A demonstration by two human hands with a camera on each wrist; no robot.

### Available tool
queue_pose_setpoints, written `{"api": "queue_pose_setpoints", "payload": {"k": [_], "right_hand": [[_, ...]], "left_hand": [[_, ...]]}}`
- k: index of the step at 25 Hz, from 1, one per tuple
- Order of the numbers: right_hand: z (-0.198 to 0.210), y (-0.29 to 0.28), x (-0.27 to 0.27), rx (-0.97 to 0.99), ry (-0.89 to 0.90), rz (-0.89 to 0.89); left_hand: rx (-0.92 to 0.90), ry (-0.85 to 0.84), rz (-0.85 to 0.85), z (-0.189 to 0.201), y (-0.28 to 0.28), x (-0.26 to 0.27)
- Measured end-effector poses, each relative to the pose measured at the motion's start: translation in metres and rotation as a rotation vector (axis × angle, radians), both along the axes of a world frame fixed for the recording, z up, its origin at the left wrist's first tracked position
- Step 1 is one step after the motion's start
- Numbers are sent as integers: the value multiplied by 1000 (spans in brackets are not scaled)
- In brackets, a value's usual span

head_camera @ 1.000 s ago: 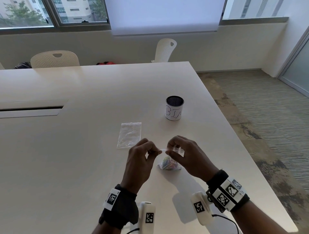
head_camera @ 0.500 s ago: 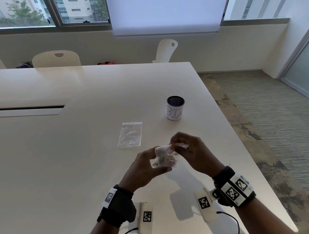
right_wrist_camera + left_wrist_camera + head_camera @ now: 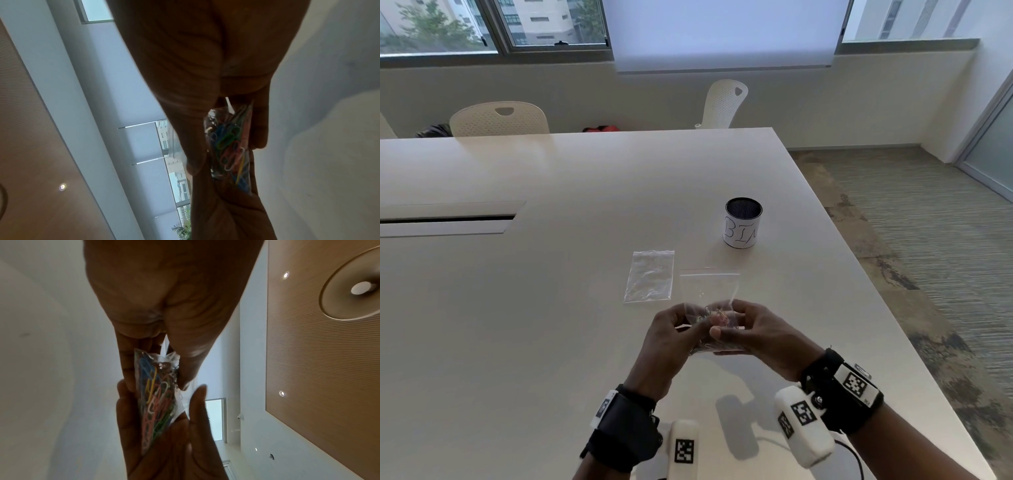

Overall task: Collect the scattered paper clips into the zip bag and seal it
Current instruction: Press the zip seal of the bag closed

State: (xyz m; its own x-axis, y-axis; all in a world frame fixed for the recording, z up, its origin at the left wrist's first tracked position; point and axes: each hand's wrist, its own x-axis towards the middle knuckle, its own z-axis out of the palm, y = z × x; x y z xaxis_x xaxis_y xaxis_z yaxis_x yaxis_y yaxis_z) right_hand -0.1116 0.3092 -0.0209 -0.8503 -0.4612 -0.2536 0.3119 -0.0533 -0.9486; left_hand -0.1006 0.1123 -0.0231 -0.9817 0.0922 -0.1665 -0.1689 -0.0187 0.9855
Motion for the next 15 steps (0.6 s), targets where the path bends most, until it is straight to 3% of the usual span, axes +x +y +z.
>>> {"api": "queue_pose_setpoints", "payload": {"k": [3, 8, 11, 15], "right_hand": [[-4, -8, -7, -36, -16, -55], [-11, -19, -36, 33, -86, -270], [-15, -27, -55, 77, -103, -317], [-22, -41, -73, 293, -72, -402]], "left_hand": [[-109, -10, 6, 0, -1, -2], [-432, 116, 69, -6, -13, -3], [-504, 123, 78, -5, -18, 2], [-549, 132, 57, -5, -21, 9]]}}
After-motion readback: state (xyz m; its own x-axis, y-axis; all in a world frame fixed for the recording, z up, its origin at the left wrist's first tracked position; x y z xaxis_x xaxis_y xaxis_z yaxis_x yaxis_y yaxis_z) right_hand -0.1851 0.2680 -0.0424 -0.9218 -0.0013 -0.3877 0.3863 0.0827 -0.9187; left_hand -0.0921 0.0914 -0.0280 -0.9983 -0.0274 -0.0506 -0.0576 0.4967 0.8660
